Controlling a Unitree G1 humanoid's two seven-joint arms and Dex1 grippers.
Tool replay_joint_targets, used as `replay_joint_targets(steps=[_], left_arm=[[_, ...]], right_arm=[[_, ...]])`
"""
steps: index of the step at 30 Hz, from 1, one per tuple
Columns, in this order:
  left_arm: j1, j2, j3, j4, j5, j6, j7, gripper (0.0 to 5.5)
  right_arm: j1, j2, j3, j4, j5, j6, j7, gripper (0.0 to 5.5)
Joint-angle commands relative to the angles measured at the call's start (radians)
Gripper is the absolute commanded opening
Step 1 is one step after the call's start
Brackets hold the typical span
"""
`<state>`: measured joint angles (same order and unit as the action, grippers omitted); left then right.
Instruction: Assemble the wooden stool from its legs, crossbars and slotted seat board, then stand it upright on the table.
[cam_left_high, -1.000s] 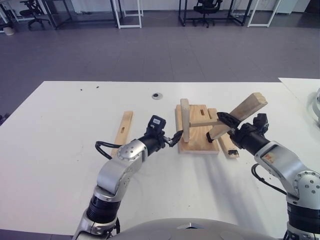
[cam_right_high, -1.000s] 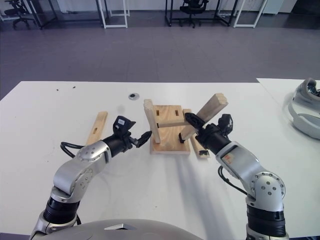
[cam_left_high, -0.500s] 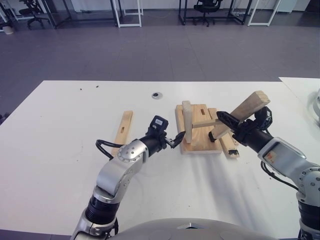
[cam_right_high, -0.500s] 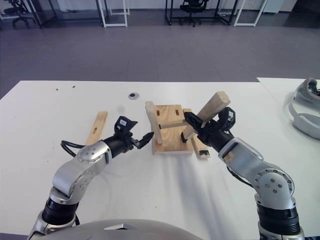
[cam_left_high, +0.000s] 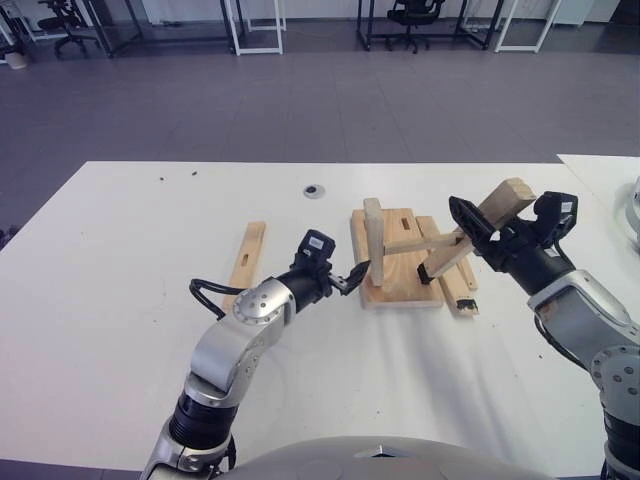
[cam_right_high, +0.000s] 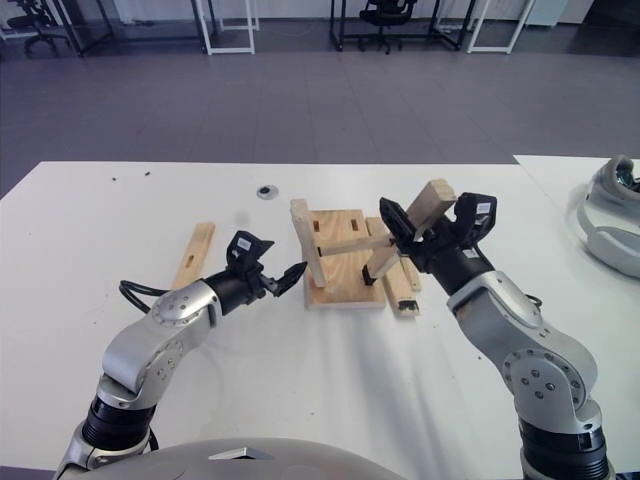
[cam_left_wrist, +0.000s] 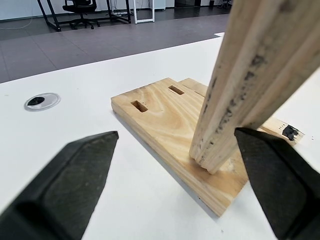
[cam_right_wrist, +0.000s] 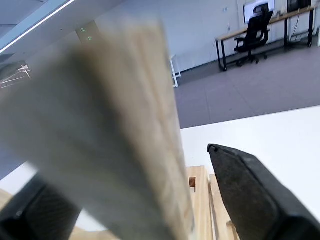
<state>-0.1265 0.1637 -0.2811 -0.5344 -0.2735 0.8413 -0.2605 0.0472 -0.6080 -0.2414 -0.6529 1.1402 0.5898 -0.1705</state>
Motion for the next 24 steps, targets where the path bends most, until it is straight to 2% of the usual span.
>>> replay_joint_targets(steps=[1, 2, 5, 16, 24], left_arm=[[-0.002, 0.006, 0.004, -0.013, -0.006, 0.006, -0.005, 4.29], [-0.002, 0.006, 0.003, -0.014, -0.006, 0.007, -0.005, 4.29], [-0.002, 0.007, 0.003, -0.016, -0.008, 0.010, -0.005, 4.29], [-0.013, 0.002, 0.001, -0.007, -0.003, 0.003, -0.002, 4.29], [-0.021, -0.006, -0.008, -0.003, 0.003, -0.001, 0.001, 4.29]], right_arm=[[0.034, 0.031, -0.036, -0.085, -0.083, -0.040, -0.009, 4.04], [0.034, 0.042, -0.039, -0.095, -0.092, -0.043, -0.021, 4.04], [0.027, 0.070, -0.037, -0.109, -0.103, -0.045, -0.032, 3.51], [-0.028, 0.090, -0.053, -0.072, -0.045, 0.015, -0.084, 1.30], [-0.119, 0.036, -0.025, -0.075, -0.016, 0.146, -0.160, 1.07]])
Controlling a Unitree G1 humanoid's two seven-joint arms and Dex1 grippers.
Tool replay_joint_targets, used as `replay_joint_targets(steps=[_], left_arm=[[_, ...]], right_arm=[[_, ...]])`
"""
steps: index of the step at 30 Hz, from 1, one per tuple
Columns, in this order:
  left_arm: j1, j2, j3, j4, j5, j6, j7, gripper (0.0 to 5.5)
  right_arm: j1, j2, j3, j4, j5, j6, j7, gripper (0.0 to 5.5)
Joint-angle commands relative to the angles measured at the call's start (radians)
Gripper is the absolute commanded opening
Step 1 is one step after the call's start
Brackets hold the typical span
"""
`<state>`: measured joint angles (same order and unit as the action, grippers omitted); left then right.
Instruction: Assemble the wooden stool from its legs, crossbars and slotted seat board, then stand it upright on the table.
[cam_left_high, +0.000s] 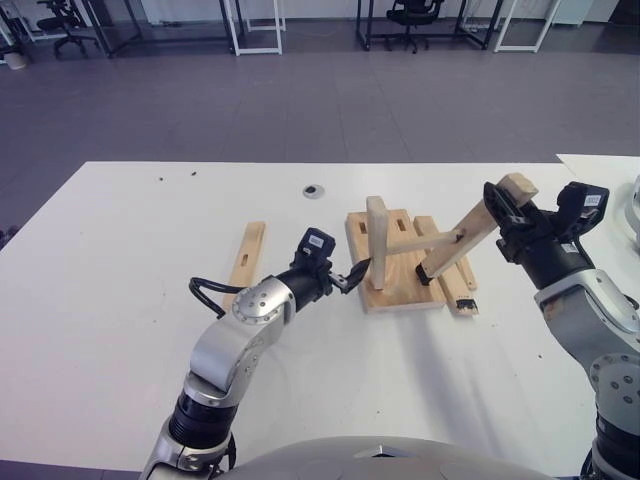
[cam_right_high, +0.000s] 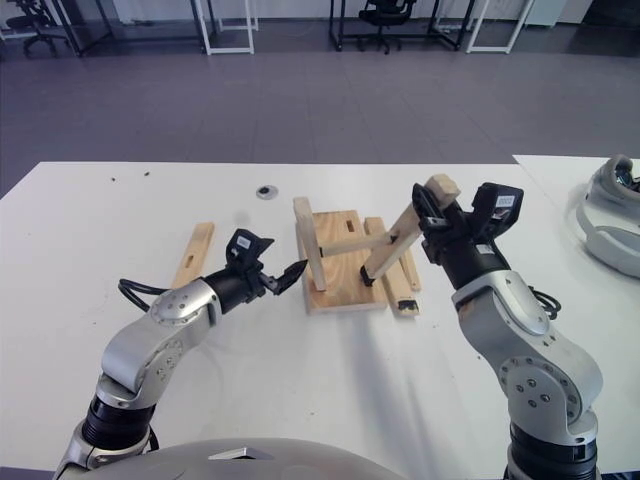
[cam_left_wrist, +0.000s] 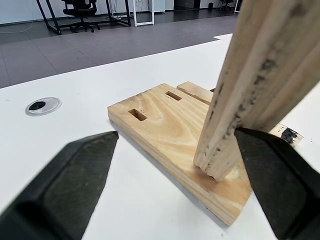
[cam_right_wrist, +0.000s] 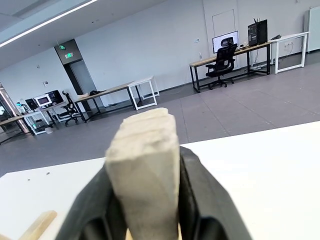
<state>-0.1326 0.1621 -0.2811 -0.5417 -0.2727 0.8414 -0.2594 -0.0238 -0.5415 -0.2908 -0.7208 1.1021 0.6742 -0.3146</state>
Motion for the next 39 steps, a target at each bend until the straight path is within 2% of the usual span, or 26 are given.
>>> replay_joint_targets(steps=[1, 7, 18, 21, 26, 35, 39], left_arm=[[-0.014, -0.005, -0.010, 0.005, 0.003, -0.002, 0.000, 4.29], [-0.002, 0.006, -0.032, 0.015, 0.024, -0.015, 0.000, 4.29], [-0.009, 0.009, -0.038, 0.017, 0.021, -0.009, 0.002, 4.29], [-0.014, 0.002, -0.046, 0.024, 0.023, -0.012, 0.004, 4.29], [-0.002, -0.004, -0.053, 0.037, 0.025, -0.022, 0.006, 4.29], [0.028, -0.006, -0.066, 0.063, 0.016, -0.043, -0.007, 4.29], [0.043, 0.040, -0.080, 0.037, 0.009, -0.053, -0.052, 4.29]], right_arm=[[-0.057, -0.041, 0.030, -0.010, 0.017, 0.080, -0.018, 1.06], [-0.081, -0.138, 0.061, -0.032, -0.049, 0.200, -0.030, 1.01], [-0.077, -0.035, -0.002, 0.027, 0.123, 0.243, -0.187, 1.01], [-0.099, -0.074, -0.005, 0.049, 0.169, 0.271, -0.203, 1.01], [-0.202, -0.176, 0.057, 0.032, 0.138, 0.314, -0.124, 1.01], [-0.223, -0.165, 0.088, 0.054, 0.221, 0.339, -0.175, 1.01], [-0.233, -0.175, 0.089, 0.063, 0.225, 0.338, -0.166, 1.01]])
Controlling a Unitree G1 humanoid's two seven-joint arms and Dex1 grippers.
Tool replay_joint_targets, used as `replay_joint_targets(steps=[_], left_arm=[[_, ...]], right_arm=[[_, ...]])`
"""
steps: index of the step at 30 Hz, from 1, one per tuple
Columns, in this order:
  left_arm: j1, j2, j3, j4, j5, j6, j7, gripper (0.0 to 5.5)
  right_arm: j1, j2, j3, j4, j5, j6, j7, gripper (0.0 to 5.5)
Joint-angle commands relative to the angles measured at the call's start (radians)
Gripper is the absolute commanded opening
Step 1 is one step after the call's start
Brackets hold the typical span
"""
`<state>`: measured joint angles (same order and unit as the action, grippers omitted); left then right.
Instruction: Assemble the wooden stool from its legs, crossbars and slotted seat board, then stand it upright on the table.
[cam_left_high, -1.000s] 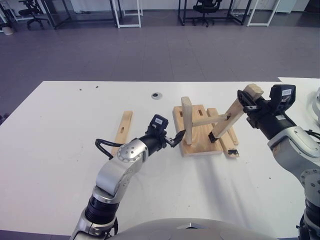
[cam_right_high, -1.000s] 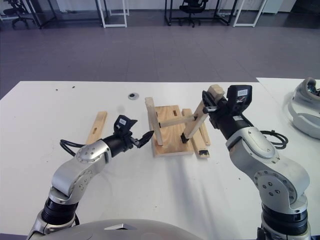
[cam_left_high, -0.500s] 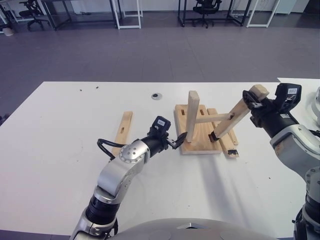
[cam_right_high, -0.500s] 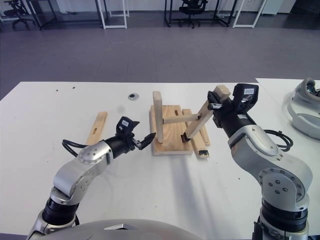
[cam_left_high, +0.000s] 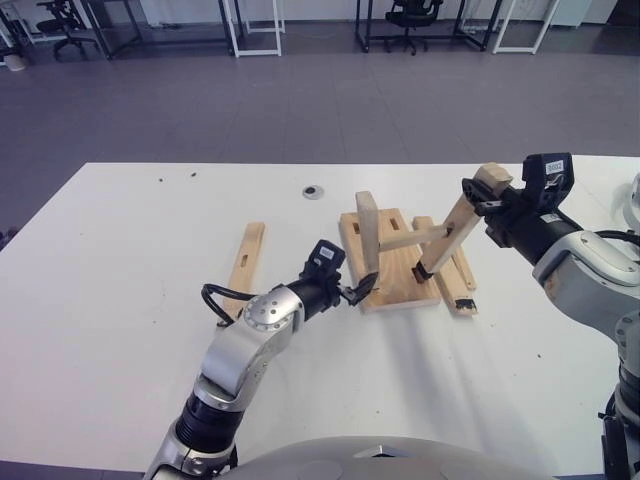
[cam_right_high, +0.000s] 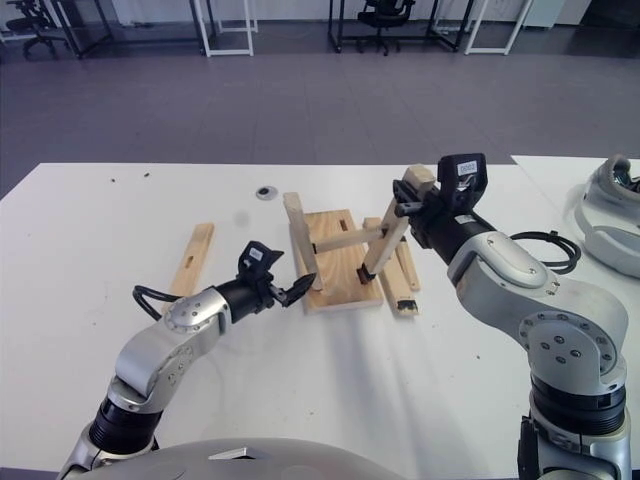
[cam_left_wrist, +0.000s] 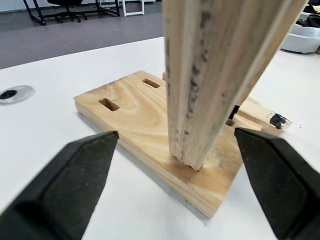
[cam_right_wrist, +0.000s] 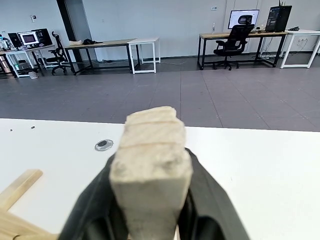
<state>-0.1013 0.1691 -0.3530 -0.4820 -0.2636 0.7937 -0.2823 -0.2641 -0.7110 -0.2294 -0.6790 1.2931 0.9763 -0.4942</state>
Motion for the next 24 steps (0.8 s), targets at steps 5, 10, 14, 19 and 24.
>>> replay_joint_targets(steps=[5, 10, 14, 19, 24], left_arm=[[0.005, 0.025, 0.012, -0.038, -0.039, 0.066, -0.035, 4.29], [0.030, 0.033, 0.016, -0.079, -0.060, 0.111, -0.026, 4.29], [0.048, 0.079, 0.031, -0.113, -0.064, 0.125, -0.047, 4.29], [0.059, 0.181, 0.054, -0.149, -0.074, 0.083, -0.129, 4.29], [0.037, 0.349, 0.381, -0.296, -0.256, 0.072, -0.299, 4.29]], right_arm=[[0.033, 0.004, 0.032, 0.018, 0.040, 0.023, 0.033, 1.01], [0.066, 0.019, 0.056, 0.000, -0.012, -0.017, 0.143, 1.01], [0.083, 0.020, 0.072, 0.023, -0.058, -0.042, 0.243, 1.01], [0.037, -0.036, 0.119, 0.039, -0.134, -0.026, 0.398, 1.01], [0.013, -0.037, 0.147, 0.071, -0.181, 0.011, 0.412, 1.01]])
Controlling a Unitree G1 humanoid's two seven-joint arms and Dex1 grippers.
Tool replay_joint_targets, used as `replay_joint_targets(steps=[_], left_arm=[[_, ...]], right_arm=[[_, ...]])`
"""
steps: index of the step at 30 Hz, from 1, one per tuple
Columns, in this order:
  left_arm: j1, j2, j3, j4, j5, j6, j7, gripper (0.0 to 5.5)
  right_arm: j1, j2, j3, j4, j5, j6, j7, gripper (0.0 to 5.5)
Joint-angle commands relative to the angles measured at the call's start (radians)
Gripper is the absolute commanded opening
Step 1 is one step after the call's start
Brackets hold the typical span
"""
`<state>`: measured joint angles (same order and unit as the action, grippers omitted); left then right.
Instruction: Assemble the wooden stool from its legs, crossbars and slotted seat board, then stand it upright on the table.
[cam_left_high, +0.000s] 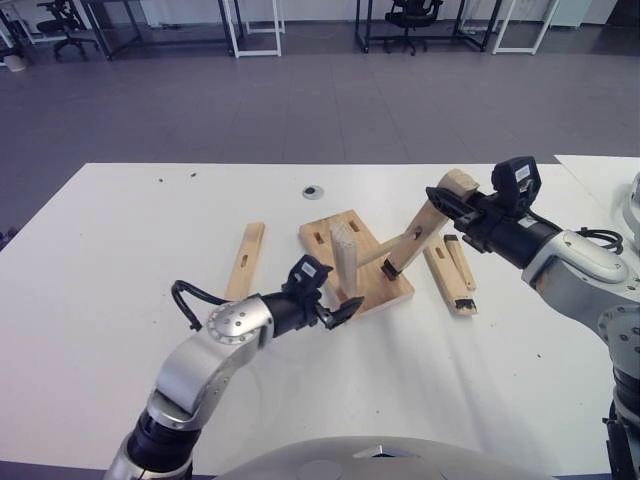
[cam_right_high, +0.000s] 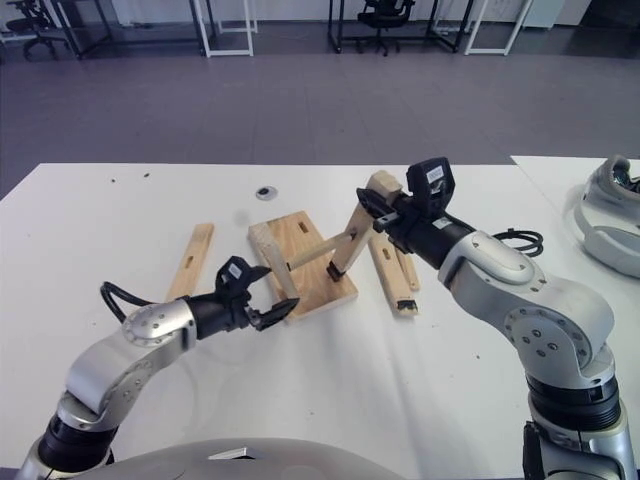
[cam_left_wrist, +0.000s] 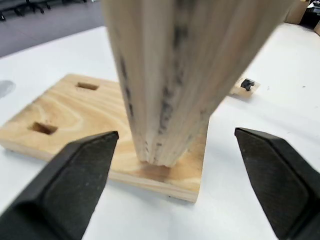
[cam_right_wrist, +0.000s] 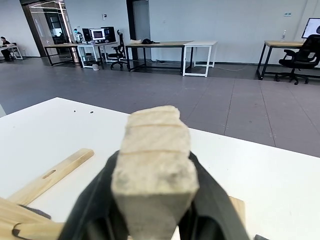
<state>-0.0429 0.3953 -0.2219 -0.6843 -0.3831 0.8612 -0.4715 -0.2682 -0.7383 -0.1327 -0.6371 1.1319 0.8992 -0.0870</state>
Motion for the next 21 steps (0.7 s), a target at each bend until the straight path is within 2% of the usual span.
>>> replay_joint_targets(steps=[1, 4, 6, 8, 12, 15, 21], left_arm=[[-0.037, 0.174, 0.363, -0.102, -0.204, 0.009, -0.158, 4.29], [-0.175, 0.253, 0.631, -0.078, -0.503, 0.036, -0.179, 4.29], [-0.353, 0.226, 0.686, -0.029, -0.739, 0.026, -0.013, 4.29], [-0.483, 0.151, 0.614, 0.022, -0.778, 0.053, 0.175, 4.29], [-0.518, 0.046, 0.386, 0.060, -0.709, 0.116, 0.388, 4.29], [-0.441, 0.066, 0.195, 0.054, -0.547, 0.123, 0.394, 4.29], [-0.355, 0.137, 0.052, 0.052, -0.326, 0.044, 0.329, 4.29]], right_arm=[[0.016, -0.007, 0.049, 0.033, -0.024, 0.094, -0.005, 1.01], [0.001, -0.002, 0.047, 0.035, -0.019, 0.114, -0.031, 1.01], [-0.020, 0.005, 0.051, 0.034, -0.005, 0.131, -0.045, 1.01], [-0.035, 0.014, 0.058, 0.031, 0.007, 0.144, -0.059, 1.01], [-0.053, 0.030, 0.066, 0.028, 0.019, 0.168, -0.071, 1.01], [-0.064, 0.041, 0.069, 0.027, 0.029, 0.183, -0.081, 1.01], [-0.086, 0.058, 0.060, 0.039, 0.054, 0.211, -0.093, 1.01]])
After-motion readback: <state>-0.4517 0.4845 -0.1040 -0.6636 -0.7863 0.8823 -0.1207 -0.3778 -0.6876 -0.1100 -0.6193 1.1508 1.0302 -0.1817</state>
